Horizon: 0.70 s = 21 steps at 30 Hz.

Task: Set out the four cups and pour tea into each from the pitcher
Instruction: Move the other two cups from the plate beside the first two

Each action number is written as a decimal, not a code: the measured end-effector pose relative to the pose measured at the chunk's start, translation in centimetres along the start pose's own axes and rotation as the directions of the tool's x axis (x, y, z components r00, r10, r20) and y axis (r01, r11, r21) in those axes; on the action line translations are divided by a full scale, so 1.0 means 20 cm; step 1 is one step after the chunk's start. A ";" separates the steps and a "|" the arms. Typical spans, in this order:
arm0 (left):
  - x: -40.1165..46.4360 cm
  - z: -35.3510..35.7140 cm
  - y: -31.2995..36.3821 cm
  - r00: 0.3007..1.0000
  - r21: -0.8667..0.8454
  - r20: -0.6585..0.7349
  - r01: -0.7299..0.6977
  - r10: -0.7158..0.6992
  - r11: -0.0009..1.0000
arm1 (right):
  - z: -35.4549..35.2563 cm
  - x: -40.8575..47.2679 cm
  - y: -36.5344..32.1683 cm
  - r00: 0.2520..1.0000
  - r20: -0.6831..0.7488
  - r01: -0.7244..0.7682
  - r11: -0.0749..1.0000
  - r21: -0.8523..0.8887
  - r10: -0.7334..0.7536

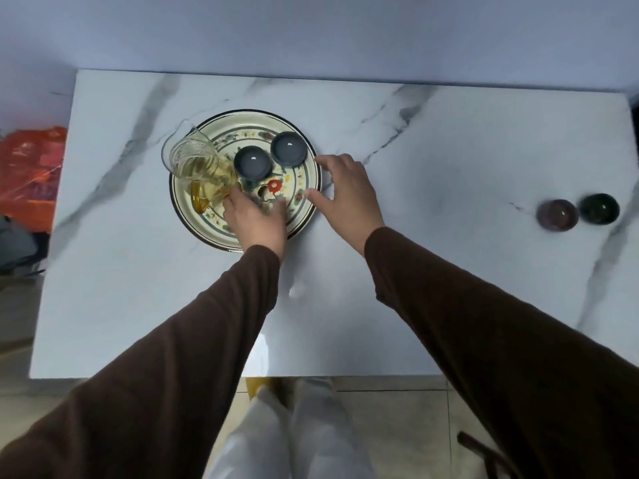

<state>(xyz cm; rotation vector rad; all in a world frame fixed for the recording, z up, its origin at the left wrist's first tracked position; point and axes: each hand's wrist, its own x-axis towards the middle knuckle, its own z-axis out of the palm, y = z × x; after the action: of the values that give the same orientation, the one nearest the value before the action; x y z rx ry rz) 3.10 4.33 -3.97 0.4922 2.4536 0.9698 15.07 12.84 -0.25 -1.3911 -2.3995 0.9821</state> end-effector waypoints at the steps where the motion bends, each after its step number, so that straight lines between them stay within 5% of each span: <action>1: 0.02 0.02 0.00 1.000 -0.010 -0.021 0.017 -0.018 1.000 | 0.01 0.04 0.00 1.000 0.002 0.013 1.000 -0.004 -0.013; 21: 0.18 0.22 0.10 0.963 0.042 -0.227 0.159 -0.145 0.986 | 0.18 0.44 0.02 0.981 0.100 0.181 0.967 -0.179 -0.165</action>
<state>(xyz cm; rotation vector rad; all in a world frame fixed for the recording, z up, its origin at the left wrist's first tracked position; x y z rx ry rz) 2.80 9.81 -6.37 0.2179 2.6815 0.9348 8.96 18.81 -4.60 -1.1895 -2.6832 0.8047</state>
